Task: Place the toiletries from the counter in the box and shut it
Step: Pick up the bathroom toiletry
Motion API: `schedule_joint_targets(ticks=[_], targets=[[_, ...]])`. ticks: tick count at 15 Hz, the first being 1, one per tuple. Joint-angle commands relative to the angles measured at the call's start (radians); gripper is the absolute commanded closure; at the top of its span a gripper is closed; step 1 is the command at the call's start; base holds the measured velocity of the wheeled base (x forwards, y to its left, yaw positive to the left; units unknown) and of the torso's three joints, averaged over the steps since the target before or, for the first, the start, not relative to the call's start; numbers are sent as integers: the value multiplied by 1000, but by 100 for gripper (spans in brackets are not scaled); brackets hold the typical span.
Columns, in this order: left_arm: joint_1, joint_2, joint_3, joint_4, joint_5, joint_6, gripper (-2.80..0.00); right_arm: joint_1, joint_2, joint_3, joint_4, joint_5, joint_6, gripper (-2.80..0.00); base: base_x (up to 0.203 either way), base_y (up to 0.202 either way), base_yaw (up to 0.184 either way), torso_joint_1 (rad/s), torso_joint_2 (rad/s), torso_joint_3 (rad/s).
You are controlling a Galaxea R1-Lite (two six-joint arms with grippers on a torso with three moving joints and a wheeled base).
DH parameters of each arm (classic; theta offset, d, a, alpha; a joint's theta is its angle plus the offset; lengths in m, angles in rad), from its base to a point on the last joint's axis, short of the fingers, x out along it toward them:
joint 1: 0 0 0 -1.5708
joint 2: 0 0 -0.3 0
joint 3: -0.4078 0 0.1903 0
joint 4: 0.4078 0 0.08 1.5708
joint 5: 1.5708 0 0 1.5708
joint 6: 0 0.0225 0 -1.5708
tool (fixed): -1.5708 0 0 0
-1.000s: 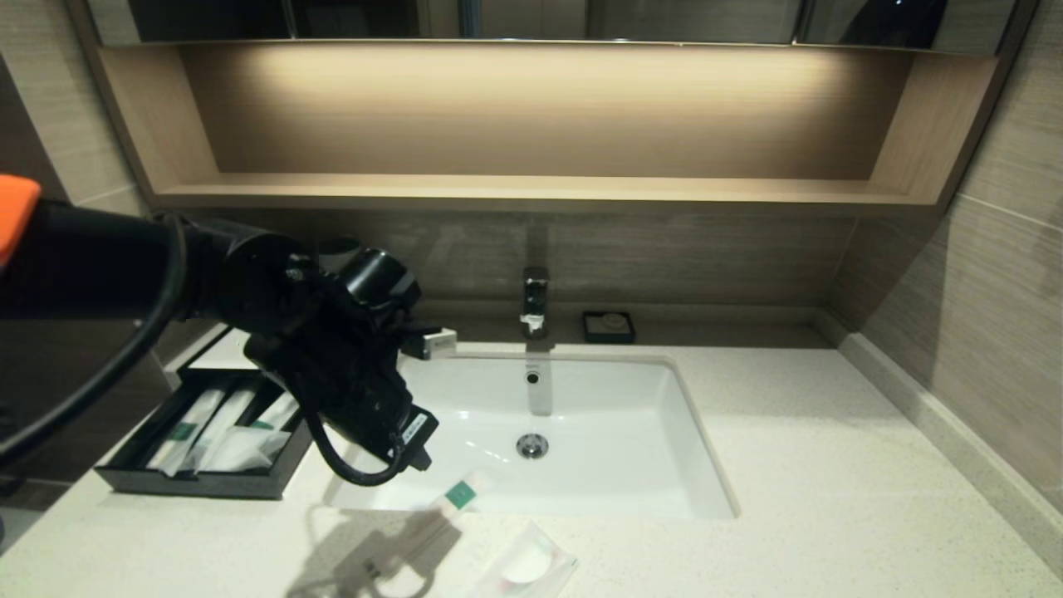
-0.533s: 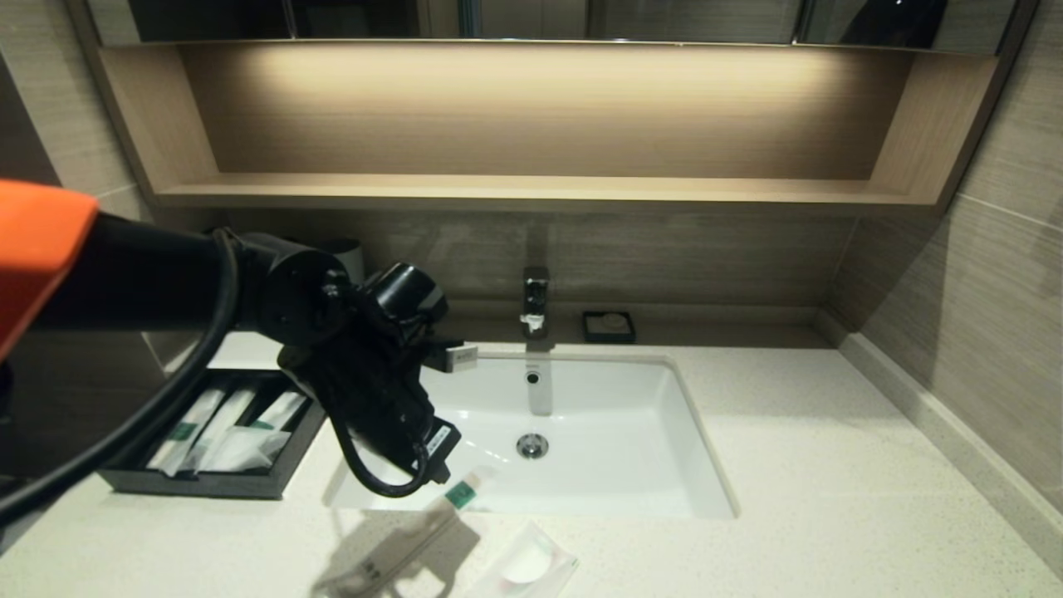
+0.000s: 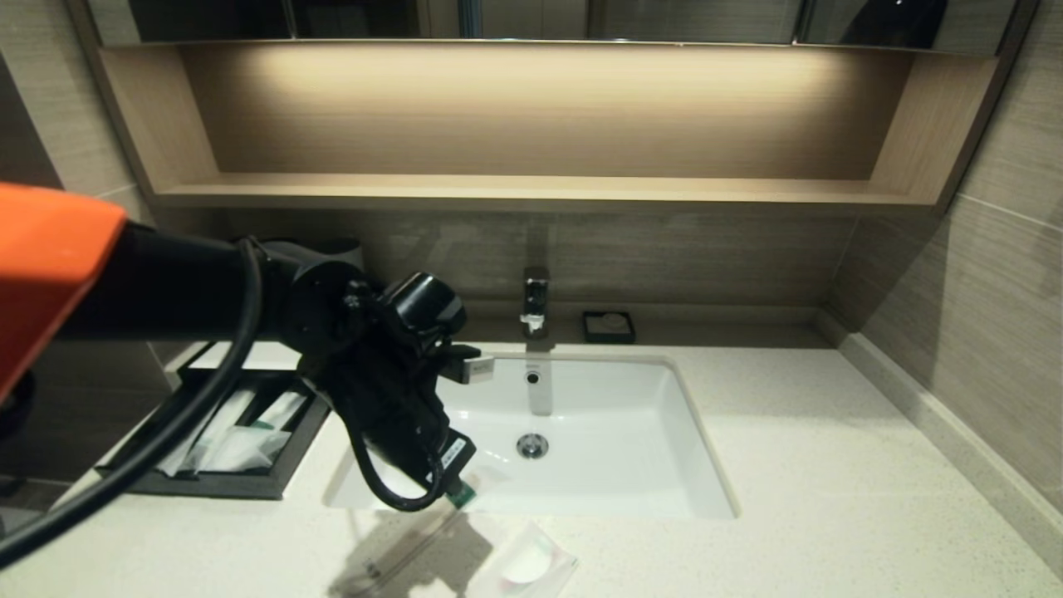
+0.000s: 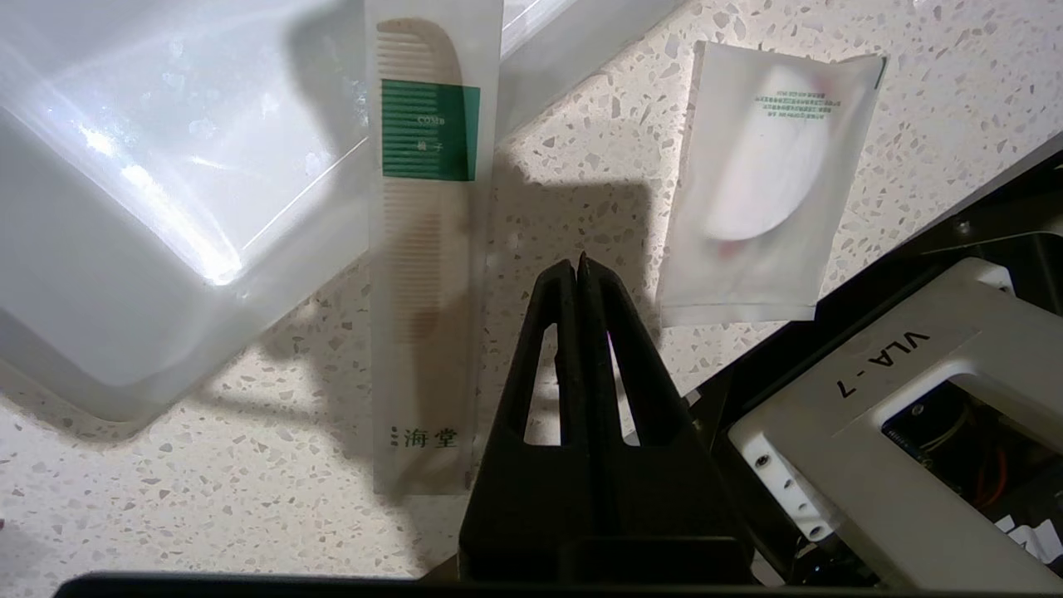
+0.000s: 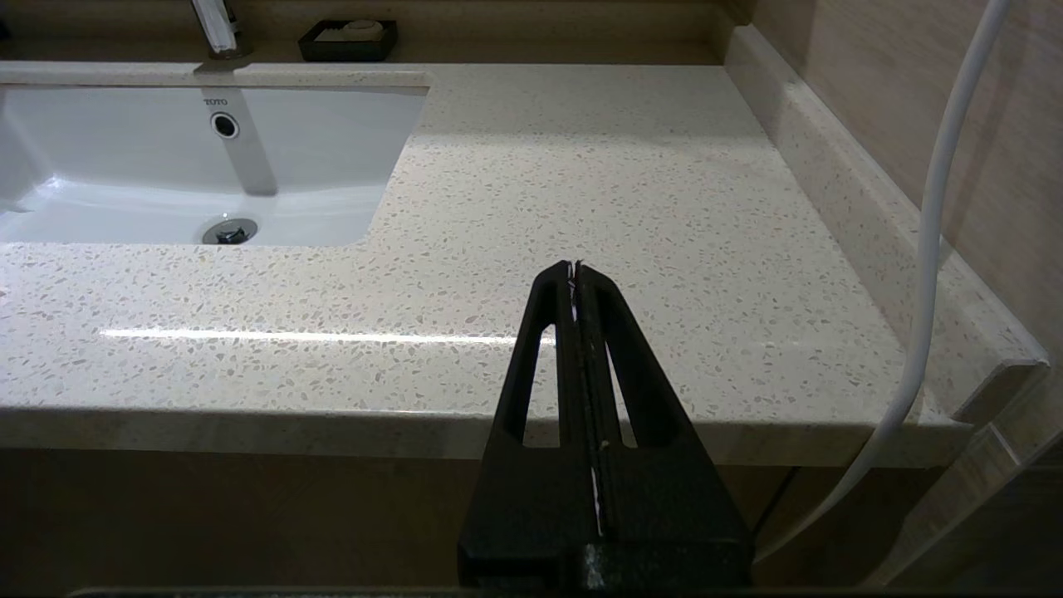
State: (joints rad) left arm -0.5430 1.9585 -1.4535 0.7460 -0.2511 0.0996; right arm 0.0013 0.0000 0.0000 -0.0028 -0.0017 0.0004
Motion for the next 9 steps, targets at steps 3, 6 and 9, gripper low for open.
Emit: schedule_joint_targets(ticks=[3, 6, 9], targets=[[-14, 20, 9, 4, 9, -9, 0, 0, 0, 2, 0, 0, 0, 0, 0, 0, 0, 0, 0, 0], [-11, 48, 7, 4, 26, -9, 0, 0, 0, 2, 0, 0, 0, 0, 0, 0, 0, 0, 0, 0], [-11, 70, -3, 3, 65, -11, 0, 0, 0, 2, 0, 0, 0, 0, 0, 0, 0, 0, 0, 0]])
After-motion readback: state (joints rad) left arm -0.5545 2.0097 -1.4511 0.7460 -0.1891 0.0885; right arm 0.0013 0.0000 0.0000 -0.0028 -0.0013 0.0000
